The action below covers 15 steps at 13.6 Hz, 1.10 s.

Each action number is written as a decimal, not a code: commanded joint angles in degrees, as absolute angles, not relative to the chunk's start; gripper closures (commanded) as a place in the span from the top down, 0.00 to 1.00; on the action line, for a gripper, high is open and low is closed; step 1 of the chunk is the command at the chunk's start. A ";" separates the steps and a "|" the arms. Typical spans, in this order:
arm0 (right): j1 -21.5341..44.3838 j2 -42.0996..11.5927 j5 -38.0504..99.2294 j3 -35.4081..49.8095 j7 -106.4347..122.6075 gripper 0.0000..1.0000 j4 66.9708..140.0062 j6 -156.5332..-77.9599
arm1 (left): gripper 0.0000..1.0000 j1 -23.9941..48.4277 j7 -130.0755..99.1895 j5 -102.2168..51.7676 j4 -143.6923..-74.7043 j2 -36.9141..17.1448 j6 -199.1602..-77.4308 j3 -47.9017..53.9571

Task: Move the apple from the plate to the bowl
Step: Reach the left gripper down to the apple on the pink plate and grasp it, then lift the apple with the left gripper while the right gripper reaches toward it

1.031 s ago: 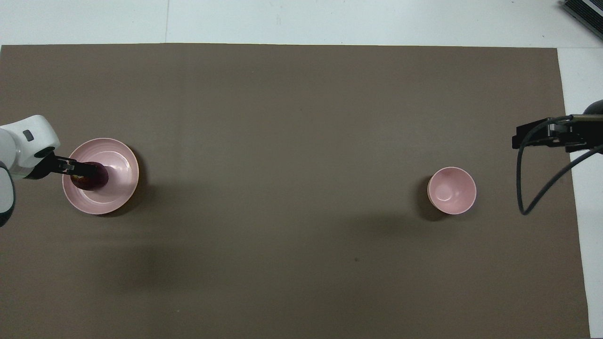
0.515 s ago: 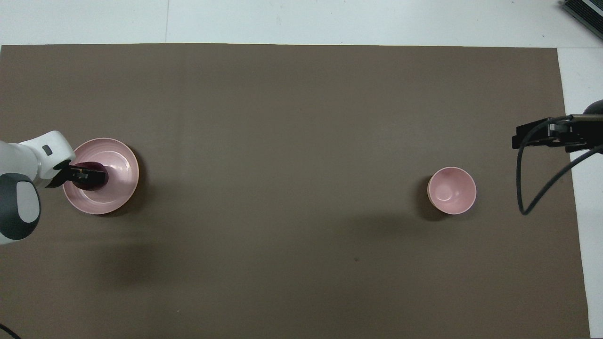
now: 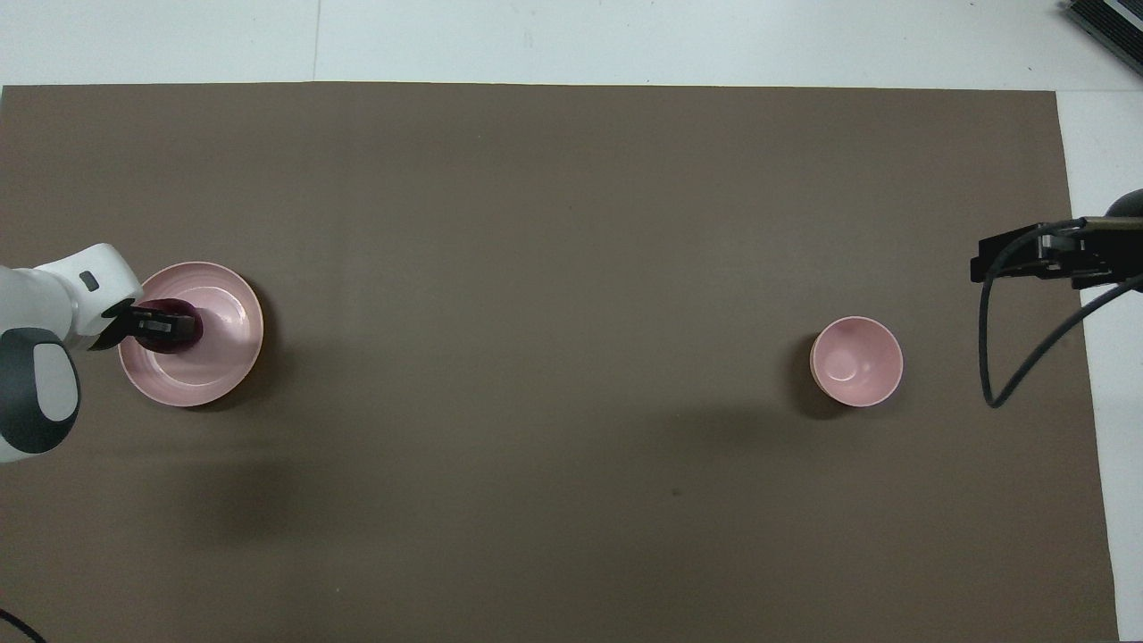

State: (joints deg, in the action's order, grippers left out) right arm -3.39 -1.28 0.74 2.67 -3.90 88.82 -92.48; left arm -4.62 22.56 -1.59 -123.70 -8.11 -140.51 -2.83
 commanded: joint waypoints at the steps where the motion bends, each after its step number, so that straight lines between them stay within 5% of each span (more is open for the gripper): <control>1: -4.13 -0.79 0.79 3.16 -2.21 1.00 89.47 -94.13 | 0.00 -3.96 22.33 -2.46 -123.05 -4.76 -138.97 -2.47; 7: -0.09 3.25 8.94 4.22 -9.56 1.00 98.87 -94.13 | 0.00 2.89 15.12 -17.45 -112.08 -2.55 -118.95 -2.29; 15: 9.31 -2.54 29.76 4.22 -35.47 1.00 100.90 -101.76 | 0.00 3.43 7.22 -43.39 -112.41 -0.53 -114.70 8.33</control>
State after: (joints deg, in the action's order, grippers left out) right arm 7.95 -0.70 24.98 4.23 -29.34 100.37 -98.67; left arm 3.33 8.91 -39.05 -112.13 -1.97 -115.97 7.17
